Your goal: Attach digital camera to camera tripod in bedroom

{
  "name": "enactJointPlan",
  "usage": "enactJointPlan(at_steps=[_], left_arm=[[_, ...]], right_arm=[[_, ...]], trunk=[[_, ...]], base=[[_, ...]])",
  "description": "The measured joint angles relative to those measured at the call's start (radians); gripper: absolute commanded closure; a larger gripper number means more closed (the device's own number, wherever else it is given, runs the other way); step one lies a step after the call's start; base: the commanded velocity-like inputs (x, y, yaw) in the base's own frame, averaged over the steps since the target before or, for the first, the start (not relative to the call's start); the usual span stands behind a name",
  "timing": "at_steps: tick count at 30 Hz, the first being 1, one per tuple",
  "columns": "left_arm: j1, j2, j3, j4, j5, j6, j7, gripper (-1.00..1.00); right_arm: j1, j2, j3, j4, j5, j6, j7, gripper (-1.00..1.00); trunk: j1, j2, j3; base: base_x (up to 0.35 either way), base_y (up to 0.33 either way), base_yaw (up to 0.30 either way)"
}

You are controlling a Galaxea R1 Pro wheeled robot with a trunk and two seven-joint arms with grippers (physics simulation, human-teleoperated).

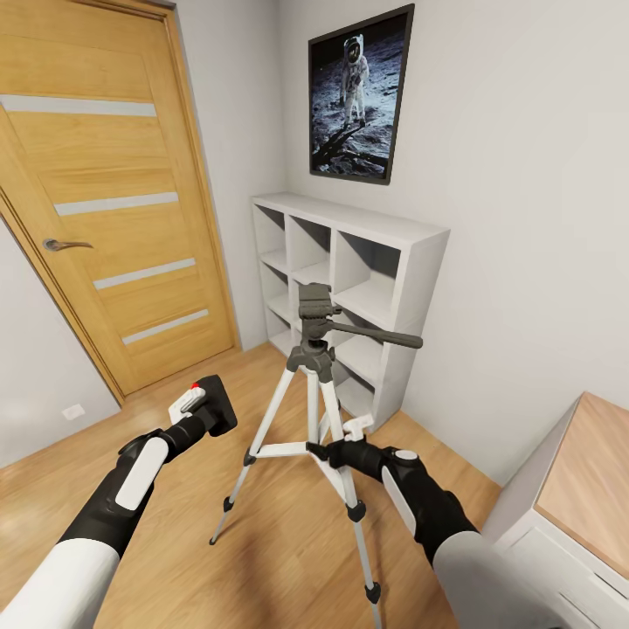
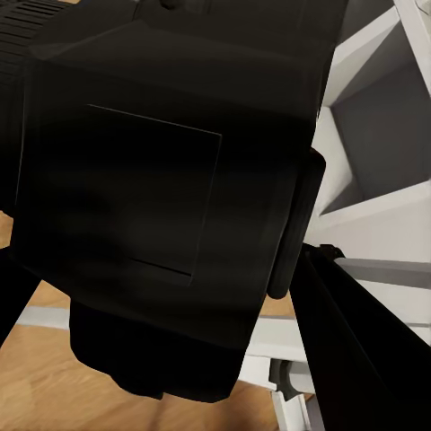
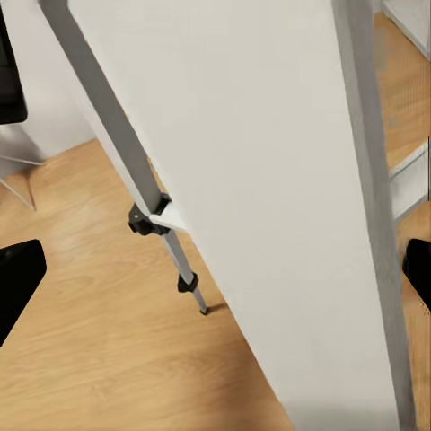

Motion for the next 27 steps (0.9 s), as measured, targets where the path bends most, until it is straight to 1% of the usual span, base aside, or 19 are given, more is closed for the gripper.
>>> enactJointPlan(at_steps=[5,15,22,27], left_arm=[[0.000,0.000,0.000,0.000,-0.001,0.000,0.000,1.00],[0.000,0.000,0.000,0.000,0.001,0.000,0.000,1.00],[0.000,0.000,0.000,-0.001,0.002,0.000,0.000,1.00],[0.000,0.000,0.000,-0.001,0.002,0.000,0.000,1.00]], right_arm=[[0.000,-0.004,0.006,-0.008,0.001,-0.011,-0.001,-1.00],[0.000,-0.011,0.011,-0.030,0.004,-0.008,-0.002,-1.00],[0.000,-0.015,0.012,-0.081,0.005,-0.001,0.004,-1.00],[0.000,-0.017,0.014,-0.096,0.006,0.002,0.006,-1.00]], trunk=[[0.000,0.000,0.000],[0.000,0.000,0.000],[0.000,0.000,0.000],[0.000,0.000,0.000]], base=[[0.000,0.000,0.000],[0.000,0.000,0.000],[0.000,0.000,0.000],[0.000,0.000,0.000]])
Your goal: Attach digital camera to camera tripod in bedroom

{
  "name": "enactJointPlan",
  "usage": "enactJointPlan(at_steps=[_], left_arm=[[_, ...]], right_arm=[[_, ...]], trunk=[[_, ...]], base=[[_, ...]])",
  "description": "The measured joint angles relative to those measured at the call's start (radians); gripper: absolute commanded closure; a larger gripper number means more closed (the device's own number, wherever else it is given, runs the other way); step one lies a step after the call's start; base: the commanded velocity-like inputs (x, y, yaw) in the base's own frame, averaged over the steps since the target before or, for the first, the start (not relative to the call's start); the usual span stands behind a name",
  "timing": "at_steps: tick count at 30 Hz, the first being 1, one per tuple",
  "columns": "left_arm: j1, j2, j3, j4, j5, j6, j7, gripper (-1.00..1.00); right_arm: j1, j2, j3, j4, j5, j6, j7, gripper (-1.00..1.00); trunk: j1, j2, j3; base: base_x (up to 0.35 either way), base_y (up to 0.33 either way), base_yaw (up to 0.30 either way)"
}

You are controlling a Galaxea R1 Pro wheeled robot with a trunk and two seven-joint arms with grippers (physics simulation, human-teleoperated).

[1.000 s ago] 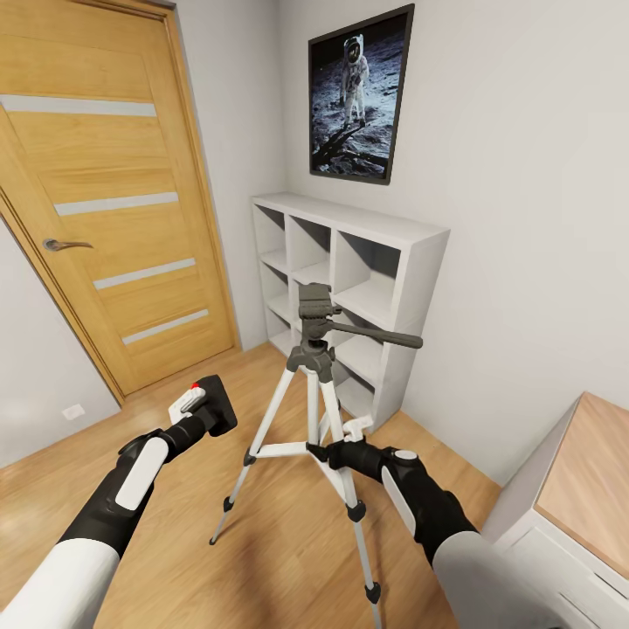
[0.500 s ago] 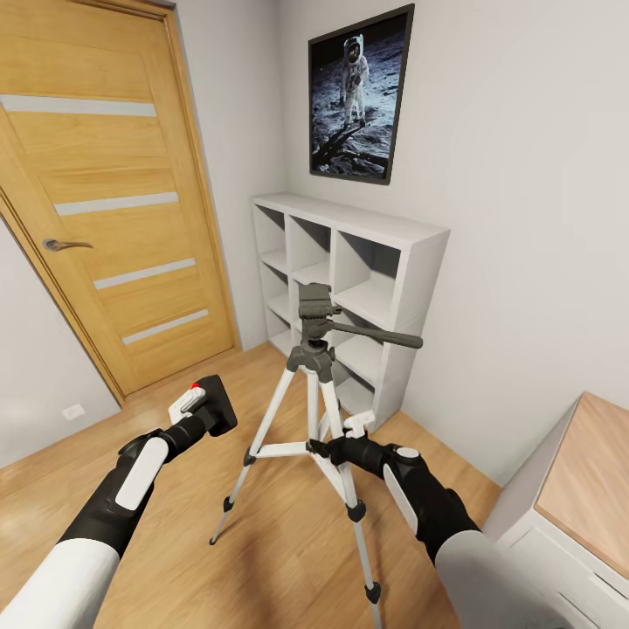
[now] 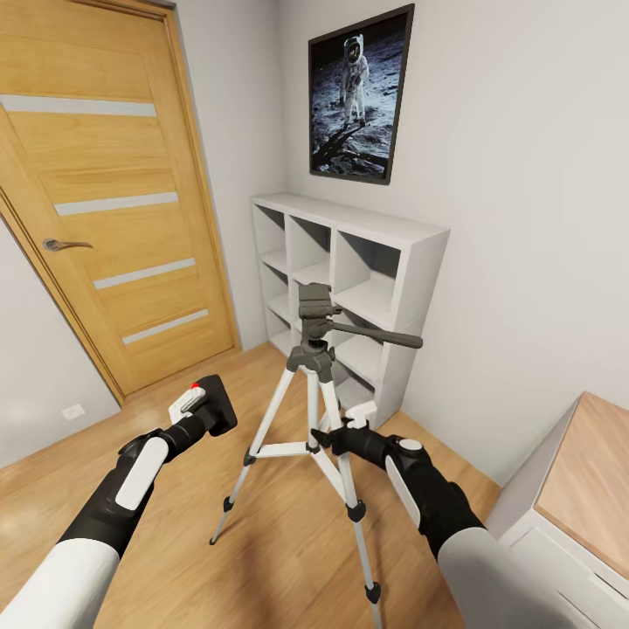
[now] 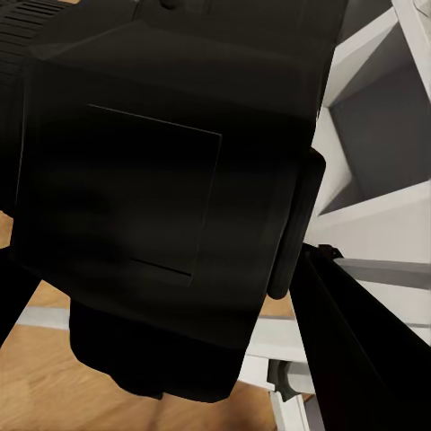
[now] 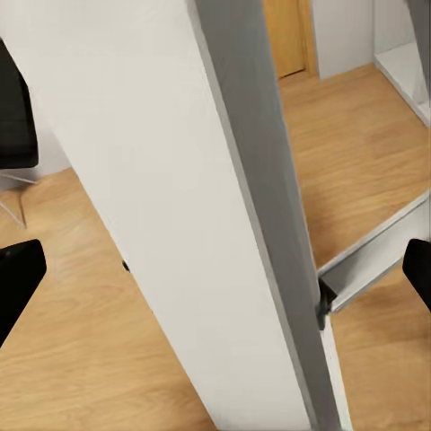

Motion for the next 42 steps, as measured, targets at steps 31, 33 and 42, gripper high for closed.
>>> enactJointPlan(at_steps=[31,33,42], left_arm=[[0.000,0.001,0.000,-0.008,-0.002,0.001,0.001,1.00],[0.000,0.005,0.001,-0.012,-0.004,0.003,0.002,1.00],[-0.027,0.162,0.014,-0.219,-0.013,0.307,0.048,1.00]], right_arm=[[0.000,0.000,-0.002,0.008,0.018,0.019,-0.016,1.00],[0.000,0.000,-0.003,0.009,0.018,0.018,-0.018,1.00],[0.000,-0.004,-0.001,0.026,0.020,0.021,-0.021,1.00]], trunk=[[0.000,0.000,0.000],[0.000,0.000,0.000],[0.000,0.000,0.000]], base=[[0.000,0.000,0.000],[0.000,0.000,0.000],[0.000,0.000,0.000]])
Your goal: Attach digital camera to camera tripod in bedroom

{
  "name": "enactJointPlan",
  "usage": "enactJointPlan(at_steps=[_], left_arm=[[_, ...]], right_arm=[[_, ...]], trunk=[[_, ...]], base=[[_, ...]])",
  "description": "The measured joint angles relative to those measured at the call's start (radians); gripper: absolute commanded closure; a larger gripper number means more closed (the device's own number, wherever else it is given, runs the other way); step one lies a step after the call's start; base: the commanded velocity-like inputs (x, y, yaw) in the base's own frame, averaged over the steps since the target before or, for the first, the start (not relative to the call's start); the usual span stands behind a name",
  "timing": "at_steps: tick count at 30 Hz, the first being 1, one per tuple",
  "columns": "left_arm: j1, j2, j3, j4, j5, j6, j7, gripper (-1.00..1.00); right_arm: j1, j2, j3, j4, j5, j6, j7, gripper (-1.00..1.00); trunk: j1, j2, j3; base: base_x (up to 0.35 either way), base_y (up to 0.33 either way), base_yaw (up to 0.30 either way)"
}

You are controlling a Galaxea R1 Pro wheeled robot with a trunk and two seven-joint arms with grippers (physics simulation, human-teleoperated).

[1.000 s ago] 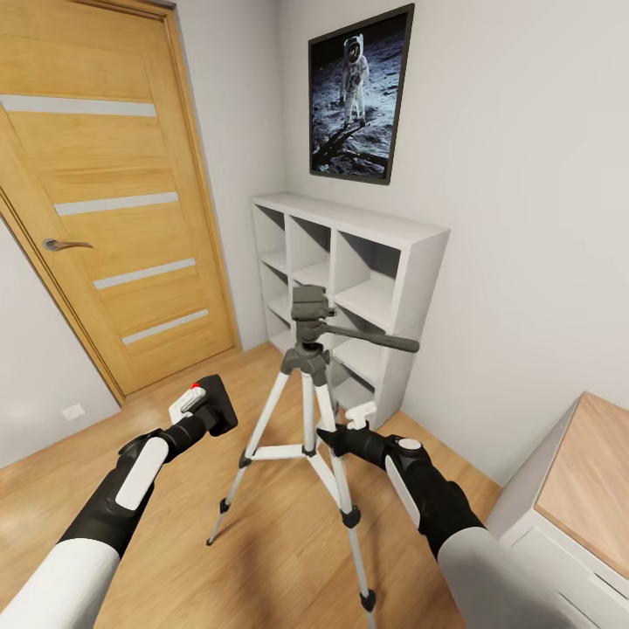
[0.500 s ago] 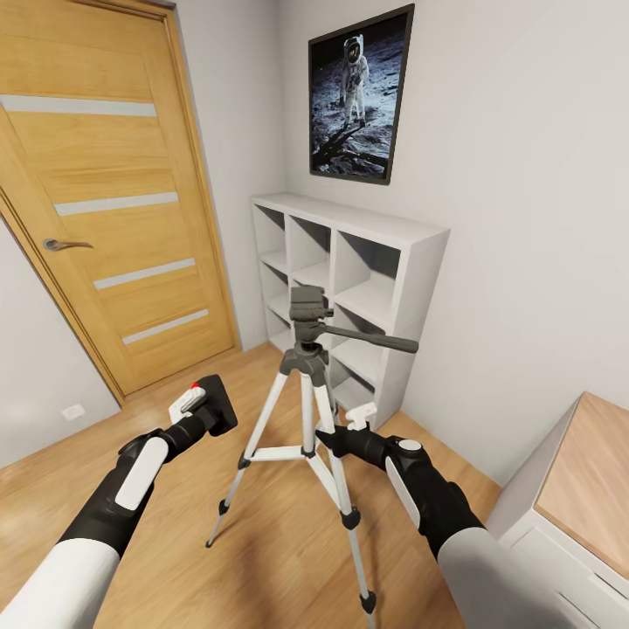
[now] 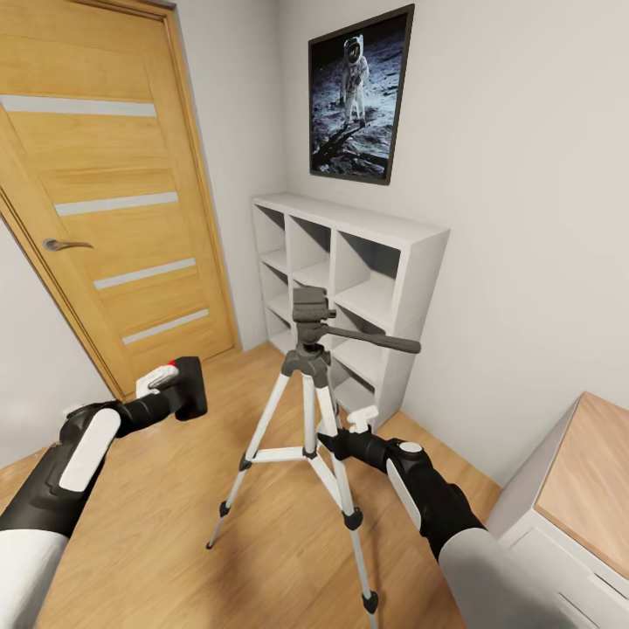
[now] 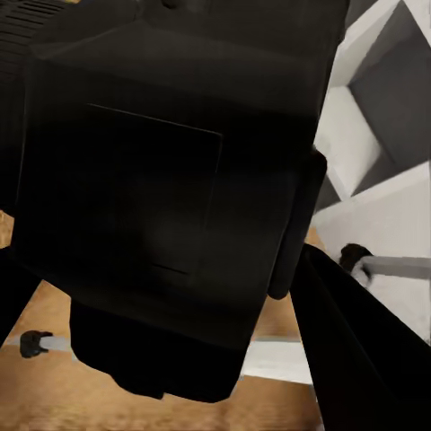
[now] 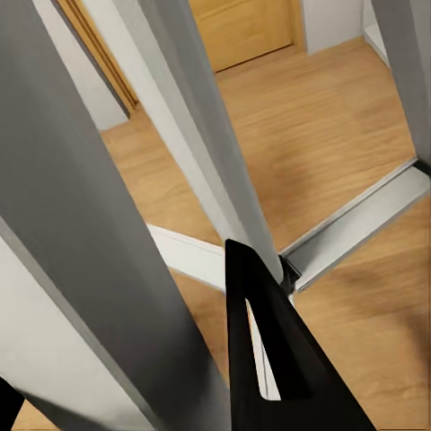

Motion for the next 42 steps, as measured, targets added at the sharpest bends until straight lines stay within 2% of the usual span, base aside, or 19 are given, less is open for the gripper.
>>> enactJointPlan(at_steps=[1,4,7,8,10,12,13,14,15,16,17,20,21,24,25,26,27,30,42], left_arm=[[-0.025,0.005,0.000,-0.006,-0.002,0.036,0.019,1.00],[-0.099,0.009,0.000,-0.009,0.008,0.079,0.059,1.00],[-0.198,0.001,0.000,-0.007,0.010,0.114,0.084,1.00],[-0.240,-0.007,0.000,-0.007,0.021,0.130,0.088,1.00],[-0.305,-0.028,-0.001,-0.004,0.018,0.165,0.094,1.00],[-0.403,-0.074,-0.001,0.015,0.002,0.220,0.109,1.00],[-0.426,-0.084,-0.002,0.021,-0.001,0.226,0.118,1.00],[-0.463,-0.098,-0.001,0.038,-0.030,0.239,0.136,1.00],[-0.485,-0.105,-0.002,0.047,-0.027,0.241,0.146,1.00],[-0.539,-0.120,-0.001,0.087,-0.050,0.250,0.167,1.00],[-0.560,-0.124,-0.002,0.101,-0.040,0.250,0.172,1.00],[-0.626,-0.142,-0.002,0.175,-0.047,0.255,0.181,1.00],[-0.661,-0.157,-0.003,0.220,-0.048,0.256,0.185,1.00],[-0.714,-0.185,-0.005,0.296,-0.056,0.257,0.193,1.00],[-0.741,-0.205,-0.006,0.337,-0.065,0.257,0.196,1.00],[-0.752,-0.215,-0.007,0.352,-0.067,0.257,0.198,1.00],[-0.767,-0.230,-0.007,0.371,-0.084,0.258,0.199,1.00],[-0.783,-0.249,-0.008,0.380,-0.100,0.259,0.196,1.00],[-0.794,-0.262,-0.010,0.380,-0.125,0.258,0.198,1.00]], right_arm=[[0.000,0.000,0.000,0.000,0.001,0.002,0.000,1.00],[0.000,-0.001,0.000,0.000,0.005,0.002,0.000,1.00],[0.000,-0.002,0.000,0.001,0.004,0.001,0.000,1.00],[0.000,-0.002,0.000,0.001,0.006,-0.001,-0.001,1.00],[0.000,-0.003,0.000,0.001,0.006,-0.002,-0.001,1.00],[0.000,-0.002,0.000,0.001,0.005,-0.003,-0.002,1.00],[0.000,-0.002,0.001,0.002,0.007,-0.003,-0.003,1.00],[0.000,-0.002,0.000,0.001,0.004,-0.003,-0.003,1.00],[0.000,-0.002,0.001,0.002,0.005,-0.003,-0.003,1.00],[0.000,-0.002,0.001,0.002,0.004,-0.003,-0.004,1.00],[0.000,-0.002,0.001,0.002,0.005,-0.003,-0.003,1.00],[0.000,-0.002,0.001,0.002,0.003,-0.003,-0.003,1.00],[0.000,-0.002,0.001,0.002,0.004,-0.003,-0.003,1.00],[0.000,-0.002,0.001,0.003,0.003,-0.003,-0.004,1.00],[0.000,-0.002,0.001,0.003,0.002,-0.003,-0.004,1.00],[0.000,-0.002,0.001,0.004,0.002,-0.004,-0.004,1.00],[0.000,-0.001,0.001,0.006,0.000,-0.004,-0.004,1.00],[-0.001,-0.001,0.001,0.007,-0.002,-0.005,-0.005,1.00],[0.000,0.009,-0.001,-0.004,0.023,-0.001,-0.005,1.00]], trunk=[[0.000,0.000,0.000],[0.000,0.000,0.000],[0.000,0.000,0.000],[0.000,0.000,0.000],[0.000,0.000,0.000],[0.000,0.000,0.000],[0.000,0.000,0.000],[0.000,0.000,0.000],[0.000,0.000,0.000],[0.000,0.000,0.000],[0.000,0.000,0.000],[0.000,0.000,0.000],[0.000,0.000,0.000],[0.000,0.000,0.000],[0.000,0.000,0.000],[0.000,0.000,0.000],[0.000,0.000,0.000],[0.000,-0.001,0.000],[0.000,0.000,0.000]], base=[[0.000,0.000,0.000],[0.000,0.000,0.000],[0.000,0.000,0.000],[0.000,0.000,0.000],[0.000,0.000,0.000],[0.000,0.000,0.000],[0.000,0.000,0.000],[0.000,0.000,0.000],[0.000,0.000,0.000],[0.000,0.000,0.000],[0.000,0.000,0.000],[0.000,0.000,0.000],[0.000,0.000,0.000],[0.000,0.000,0.000],[0.000,0.000,0.000],[0.000,0.000,0.000],[0.000,0.000,0.000],[0.000,0.000,0.000],[0.000,0.000,0.000]])
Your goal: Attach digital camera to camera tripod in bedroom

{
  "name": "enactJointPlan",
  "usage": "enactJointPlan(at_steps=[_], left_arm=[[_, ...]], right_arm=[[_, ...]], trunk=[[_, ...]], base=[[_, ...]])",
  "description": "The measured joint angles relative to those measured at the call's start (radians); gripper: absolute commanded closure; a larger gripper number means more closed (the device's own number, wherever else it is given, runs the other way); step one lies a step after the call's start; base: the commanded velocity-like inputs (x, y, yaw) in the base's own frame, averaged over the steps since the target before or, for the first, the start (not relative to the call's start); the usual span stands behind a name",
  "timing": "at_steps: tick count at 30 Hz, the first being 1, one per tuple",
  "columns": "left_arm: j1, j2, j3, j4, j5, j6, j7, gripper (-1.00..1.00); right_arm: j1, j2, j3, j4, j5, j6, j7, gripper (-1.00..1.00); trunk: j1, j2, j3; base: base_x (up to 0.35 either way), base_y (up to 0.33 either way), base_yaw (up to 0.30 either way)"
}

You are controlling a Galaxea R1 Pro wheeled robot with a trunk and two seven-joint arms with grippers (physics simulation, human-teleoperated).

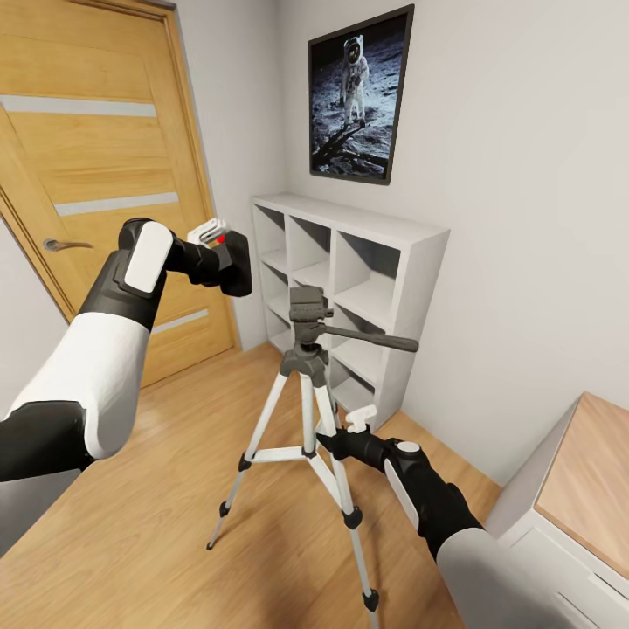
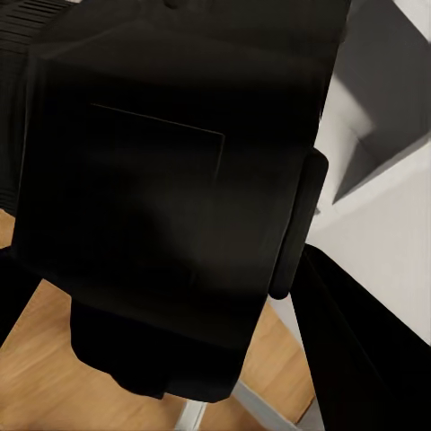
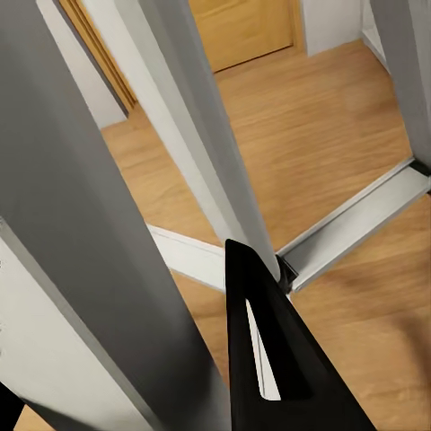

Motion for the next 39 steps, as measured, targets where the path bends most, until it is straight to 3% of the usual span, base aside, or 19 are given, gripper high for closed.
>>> enactJointPlan(at_steps=[6,27,39], left_arm=[[0.000,-0.013,0.002,-0.001,0.000,0.001,0.002,1.00],[0.000,-0.015,-0.015,-0.028,-0.005,0.002,0.049,1.00],[0.000,-0.041,-0.034,-0.077,-0.016,0.003,0.054,1.00]], right_arm=[[0.000,0.001,-0.001,0.000,0.003,0.000,0.001,1.00],[0.000,0.002,-0.001,0.000,0.003,-0.001,0.001,1.00],[0.000,-0.004,-0.004,0.005,-0.006,-0.002,0.001,1.00]], trunk=[[0.000,0.000,0.000],[0.000,0.000,0.000],[0.000,0.000,0.000]], base=[[0.000,0.000,0.000],[0.000,0.000,0.000],[0.000,0.000,0.000]])
